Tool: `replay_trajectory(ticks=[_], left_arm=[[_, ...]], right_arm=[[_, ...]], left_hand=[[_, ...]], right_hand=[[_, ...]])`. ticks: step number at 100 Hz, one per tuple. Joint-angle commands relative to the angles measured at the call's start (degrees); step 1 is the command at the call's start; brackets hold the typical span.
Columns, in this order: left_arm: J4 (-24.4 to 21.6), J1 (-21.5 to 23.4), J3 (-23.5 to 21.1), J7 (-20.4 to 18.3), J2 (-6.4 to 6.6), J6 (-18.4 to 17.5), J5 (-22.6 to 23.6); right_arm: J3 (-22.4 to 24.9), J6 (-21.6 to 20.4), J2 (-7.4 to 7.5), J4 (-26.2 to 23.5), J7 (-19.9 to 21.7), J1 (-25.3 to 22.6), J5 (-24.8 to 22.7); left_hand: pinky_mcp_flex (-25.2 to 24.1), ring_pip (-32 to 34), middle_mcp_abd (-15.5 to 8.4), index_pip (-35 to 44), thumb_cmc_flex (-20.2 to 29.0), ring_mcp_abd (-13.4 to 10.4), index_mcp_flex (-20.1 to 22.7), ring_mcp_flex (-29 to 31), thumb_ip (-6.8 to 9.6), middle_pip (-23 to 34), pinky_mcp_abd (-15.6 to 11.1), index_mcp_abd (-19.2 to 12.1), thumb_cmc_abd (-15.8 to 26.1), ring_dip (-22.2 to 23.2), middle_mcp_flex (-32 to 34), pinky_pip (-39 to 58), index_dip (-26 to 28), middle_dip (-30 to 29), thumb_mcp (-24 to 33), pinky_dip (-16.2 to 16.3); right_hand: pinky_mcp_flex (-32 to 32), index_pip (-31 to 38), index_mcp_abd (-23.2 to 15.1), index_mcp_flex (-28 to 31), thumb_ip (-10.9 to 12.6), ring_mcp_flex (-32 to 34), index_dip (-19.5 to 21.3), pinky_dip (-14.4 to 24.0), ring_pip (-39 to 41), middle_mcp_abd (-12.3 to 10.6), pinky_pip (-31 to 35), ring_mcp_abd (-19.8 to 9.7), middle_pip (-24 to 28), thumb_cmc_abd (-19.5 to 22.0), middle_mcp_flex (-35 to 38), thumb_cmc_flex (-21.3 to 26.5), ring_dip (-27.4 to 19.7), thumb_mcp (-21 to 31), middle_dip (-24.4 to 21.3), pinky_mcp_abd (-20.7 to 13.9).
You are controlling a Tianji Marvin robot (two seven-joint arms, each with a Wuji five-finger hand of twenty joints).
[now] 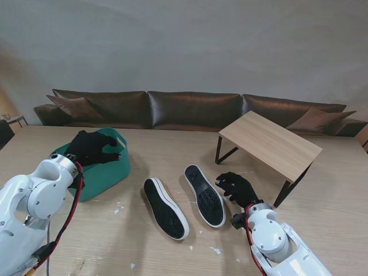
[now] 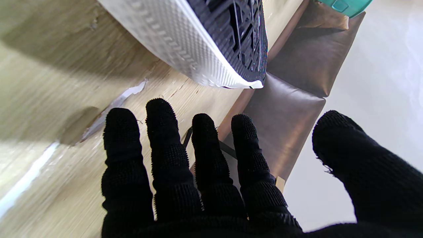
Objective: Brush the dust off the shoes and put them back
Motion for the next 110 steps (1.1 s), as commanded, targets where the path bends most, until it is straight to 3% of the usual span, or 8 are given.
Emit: replay_trajectory(ticks=[1,24,44,72,90,110], left_arm=[[-1.14,-0.77,1.77,-1.75,-0.16,-1.11,-0.07],[0.85,-4.88,9.26,-5.99,0.51,-4.47,-3.91],[4.64,-8.49,16.33,-6.95,0.72,-5.89,-6.0],[7.39,-10.45,21.9,-9.36,1.55,-8.49,-3.28],[7.58,-9.96,23.62,-12.38,2.22,-8.06,-1.58],[10.18,-11.19,26.25,-13.75,2.64,-7.68,-0.46]], right_arm=[[-0.07,-0.29,-0.42,-0.13,0.11,-0.01,-0.4],[0.5,-0.39,-0.67,-0.65,-1.38,0.14,-1.0],[0.97,-0.44,-0.77,-1.04,-2.14,0.22,-1.39],[1.47,-0.68,-0.96,-1.2,-2.97,0.37,-1.3],[1.56,-0.67,-1.1,-1.2,-3.42,0.51,-1.14],[1.72,-0.63,-1.09,-1.53,-3.43,0.3,-0.98]], left_hand=[[-2.04,-1.27,-0.59,-0.01,0.11,-1.12,-1.5,-3.41,2.45,-0.11,-1.38,-0.71,1.28,0.49,-1.26,-2.06,-0.06,-0.03,-1.15,0.52],[-5.02,-3.78,-2.52,-1.39,0.11,-4.24,-4.77,-7.41,2.5,-1.21,-4.92,-3.16,-0.33,-0.08,-5.04,-8.16,-0.44,-0.82,1.18,0.35],[-6.72,-6.0,-3.8,-3.68,-0.83,-6.85,-8.97,-11.39,1.86,-2.23,-8.55,-4.69,-4.4,-1.75,-9.77,-15.6,-2.45,-2.69,8.74,-0.55],[-9.84,-9.21,-5.85,-6.85,-1.27,-12.21,-16.22,-19.08,0.79,-3.87,-14.94,-7.38,-13.23,-5.04,-18.18,-26.38,-6.58,-5.43,19.09,-4.88],[-11.17,-10.63,-6.38,-7.58,-2.27,-14.8,-18.77,-23.09,0.45,-4.67,-17.72,-7.28,-15.65,-6.65,-22.77,-33.36,-7.6,-6.61,20.75,-7.45],[-10.82,-10.98,-6.5,-7.84,-2.73,-15.5,-20.26,-24.85,0.39,-4.83,-18.7,-7.33,-16.4,-7.28,-24.87,-39.38,-7.8,-6.98,21.54,-8.08]], right_hand=[[-12.24,0.96,0.29,-2.17,0.86,1.45,-0.93,-0.7,0.47,1.08,2.13,0.22,0.56,1.26,0.9,0.42,0.41,0.44,-0.8,0.67],[-12.27,1.02,0.41,-2.16,0.88,1.44,-0.94,-0.72,0.48,1.05,2.13,0.26,0.65,1.19,0.94,0.42,0.42,0.54,-0.79,0.74],[-12.2,1.03,0.04,-1.98,0.88,1.42,-0.98,-0.72,0.45,1.05,2.16,0.19,0.6,1.18,0.9,0.62,0.41,0.58,-0.84,0.74],[-12.19,0.9,0.31,-1.96,0.88,1.44,-1.03,-0.73,0.42,1.11,2.13,0.26,0.58,1.23,1.04,0.44,0.42,0.44,-0.85,0.81],[-12.22,0.86,0.45,-1.86,0.9,1.55,-1.03,-0.74,0.43,1.12,2.09,0.31,0.51,1.19,1.06,0.48,0.44,0.47,-0.86,0.84],[-12.18,0.81,0.42,-1.76,0.88,1.53,-1.02,-0.73,0.41,1.07,2.06,0.4,0.5,1.19,1.14,0.45,0.45,0.46,-0.84,0.9]])
